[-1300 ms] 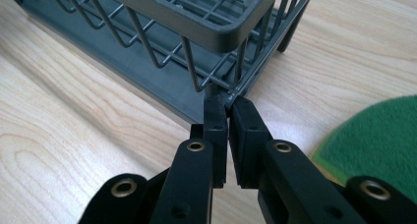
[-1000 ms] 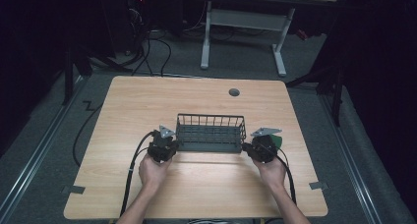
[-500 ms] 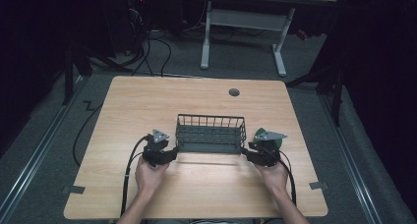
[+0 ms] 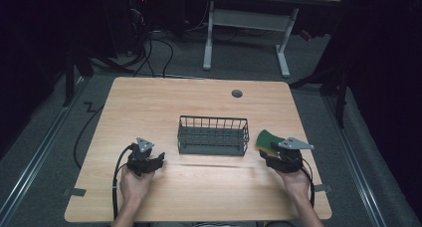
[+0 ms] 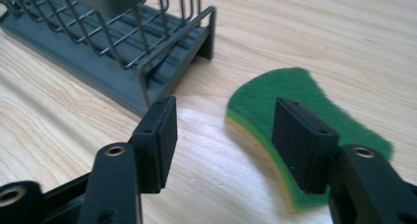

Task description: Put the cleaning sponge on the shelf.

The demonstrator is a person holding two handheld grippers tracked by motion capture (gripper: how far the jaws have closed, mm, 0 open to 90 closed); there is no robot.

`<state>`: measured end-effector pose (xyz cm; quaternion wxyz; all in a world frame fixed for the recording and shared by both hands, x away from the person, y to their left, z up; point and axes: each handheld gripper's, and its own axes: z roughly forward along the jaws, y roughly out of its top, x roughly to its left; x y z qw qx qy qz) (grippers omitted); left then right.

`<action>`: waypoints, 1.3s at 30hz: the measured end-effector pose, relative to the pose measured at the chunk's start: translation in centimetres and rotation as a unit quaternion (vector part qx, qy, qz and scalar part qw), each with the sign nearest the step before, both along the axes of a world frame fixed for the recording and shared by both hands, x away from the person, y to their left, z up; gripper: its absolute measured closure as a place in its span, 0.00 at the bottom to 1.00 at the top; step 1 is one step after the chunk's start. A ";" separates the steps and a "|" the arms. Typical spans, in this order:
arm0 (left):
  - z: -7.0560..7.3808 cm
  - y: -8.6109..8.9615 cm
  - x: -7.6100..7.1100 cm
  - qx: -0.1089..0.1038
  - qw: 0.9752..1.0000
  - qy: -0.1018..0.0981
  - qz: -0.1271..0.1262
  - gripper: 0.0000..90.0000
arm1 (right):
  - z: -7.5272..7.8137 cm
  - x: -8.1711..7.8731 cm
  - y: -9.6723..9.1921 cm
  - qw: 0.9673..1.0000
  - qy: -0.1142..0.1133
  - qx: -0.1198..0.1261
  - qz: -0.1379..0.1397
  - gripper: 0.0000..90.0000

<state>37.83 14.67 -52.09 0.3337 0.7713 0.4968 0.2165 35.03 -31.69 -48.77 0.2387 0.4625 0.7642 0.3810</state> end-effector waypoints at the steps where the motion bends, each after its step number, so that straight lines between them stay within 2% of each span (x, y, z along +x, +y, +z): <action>1: -0.1 0.3 0.0 0.004 1.000 0.000 0.003 0.46 | 0.1 0.0 -0.3 1.000 0.000 0.001 -0.001 0.46; 6: -0.7 1.7 0.1 0.006 1.000 0.005 0.023 0.46 | 0.4 0.6 -2.6 1.000 -0.009 -0.008 -0.006 0.38; 9: -1.1 2.4 0.3 0.000 1.000 0.008 0.030 0.44 | 0.5 1.4 -3.7 1.000 -0.001 -0.024 -0.005 0.31; 11: -1.1 2.5 0.3 -0.003 0.999 0.005 0.035 0.44 | 0.5 2.0 -4.3 0.999 0.003 -0.032 -0.009 0.28; 12: -1.3 2.6 0.3 -0.007 0.999 -0.003 0.038 0.44 | 0.5 2.3 -4.5 0.999 0.007 -0.041 -0.011 0.26; 14: -1.5 2.7 0.3 -0.011 0.999 -0.011 0.038 0.43 | 0.5 2.5 -4.6 0.999 0.011 -0.046 -0.010 0.25; 15: -1.5 2.6 0.3 -0.010 0.999 -0.010 0.040 0.42 | 0.4 3.1 -4.7 0.999 0.017 -0.050 0.002 0.24; 17: -1.5 2.6 0.3 -0.009 0.999 -0.010 0.040 0.42 | 0.4 3.3 -4.6 0.998 0.016 -0.053 0.007 0.24; 19: -1.5 2.6 0.3 -0.009 0.999 -0.010 0.038 0.41 | 0.3 4.4 -4.2 0.997 0.035 -0.065 0.026 0.20; 23: -1.5 2.6 0.3 -0.010 0.999 -0.010 0.039 0.40 | 0.1 5.7 -3.7 0.995 0.046 -0.070 0.047 0.17; 25: -1.5 2.6 0.2 -0.010 0.999 -0.010 0.039 0.40 | 0.1 6.0 -3.7 0.995 0.053 -0.073 0.050 0.17; 27: -1.5 2.5 0.2 -0.010 0.999 -0.011 0.040 0.40 | 0.0 6.9 -3.4 0.993 0.062 -0.080 0.062 0.16; 31: -1.5 2.5 0.2 -0.010 0.999 -0.010 0.040 0.40 | -0.4 7.4 -3.1 0.991 0.065 -0.087 0.073 0.15; 36: -1.5 2.5 0.2 -0.010 0.999 -0.011 0.040 0.40 | -1.5 7.9 -3.5 0.988 0.098 -0.093 0.073 0.14; 39: -1.5 2.5 0.2 -0.010 0.999 -0.011 0.039 0.40 | -1.8 8.1 -3.5 0.987 0.104 -0.098 0.077 0.15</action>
